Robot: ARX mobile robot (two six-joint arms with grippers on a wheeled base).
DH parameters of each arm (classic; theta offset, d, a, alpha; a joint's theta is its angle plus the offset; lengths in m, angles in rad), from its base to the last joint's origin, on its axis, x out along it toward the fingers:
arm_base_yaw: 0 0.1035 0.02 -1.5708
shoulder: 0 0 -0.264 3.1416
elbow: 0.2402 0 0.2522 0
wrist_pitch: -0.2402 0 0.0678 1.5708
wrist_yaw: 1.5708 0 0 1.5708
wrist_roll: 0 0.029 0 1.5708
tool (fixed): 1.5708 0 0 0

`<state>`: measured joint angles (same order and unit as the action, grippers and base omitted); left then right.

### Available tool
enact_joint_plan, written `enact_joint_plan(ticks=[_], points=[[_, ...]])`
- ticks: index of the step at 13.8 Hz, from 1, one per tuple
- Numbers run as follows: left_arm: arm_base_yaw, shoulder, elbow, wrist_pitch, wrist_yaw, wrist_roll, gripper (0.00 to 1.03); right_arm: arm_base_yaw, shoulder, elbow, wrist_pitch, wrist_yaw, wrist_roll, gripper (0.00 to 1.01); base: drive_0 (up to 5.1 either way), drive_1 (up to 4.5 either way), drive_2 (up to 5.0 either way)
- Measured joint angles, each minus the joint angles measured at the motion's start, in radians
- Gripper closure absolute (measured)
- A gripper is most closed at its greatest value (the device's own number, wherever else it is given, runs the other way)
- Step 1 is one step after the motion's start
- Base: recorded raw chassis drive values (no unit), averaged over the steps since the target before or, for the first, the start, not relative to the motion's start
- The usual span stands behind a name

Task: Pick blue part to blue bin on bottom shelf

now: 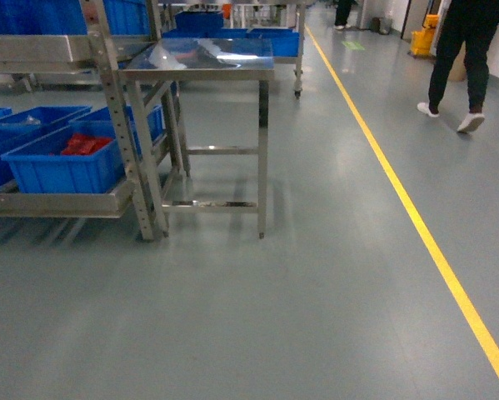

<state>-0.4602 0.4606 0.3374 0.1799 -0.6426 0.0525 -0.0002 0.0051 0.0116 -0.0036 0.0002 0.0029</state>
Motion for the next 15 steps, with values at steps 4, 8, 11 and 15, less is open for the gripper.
enact_joint_plan(ticks=[4,8,11,15], points=[[0.0,0.0,0.0,0.001,0.0,0.0,0.59,0.0,0.0,0.0,-0.002,0.0,0.0,0.03,0.0,4.28,-4.3],[0.0,0.002,0.0,0.001,0.001,0.0,0.59,0.0,0.0,0.0,0.002,0.0,0.0,0.03,0.0,4.33,-4.3],[0.0,0.002,0.0,0.001,0.002,0.0,0.59,0.0,0.0,0.0,0.004,0.0,0.0,0.03,0.0,4.33,-4.3],[0.0,0.0,0.0,0.0,0.002,0.0,0.59,0.0,0.0,0.0,0.0,0.0,0.0,0.03,0.0,4.27,-4.3]])
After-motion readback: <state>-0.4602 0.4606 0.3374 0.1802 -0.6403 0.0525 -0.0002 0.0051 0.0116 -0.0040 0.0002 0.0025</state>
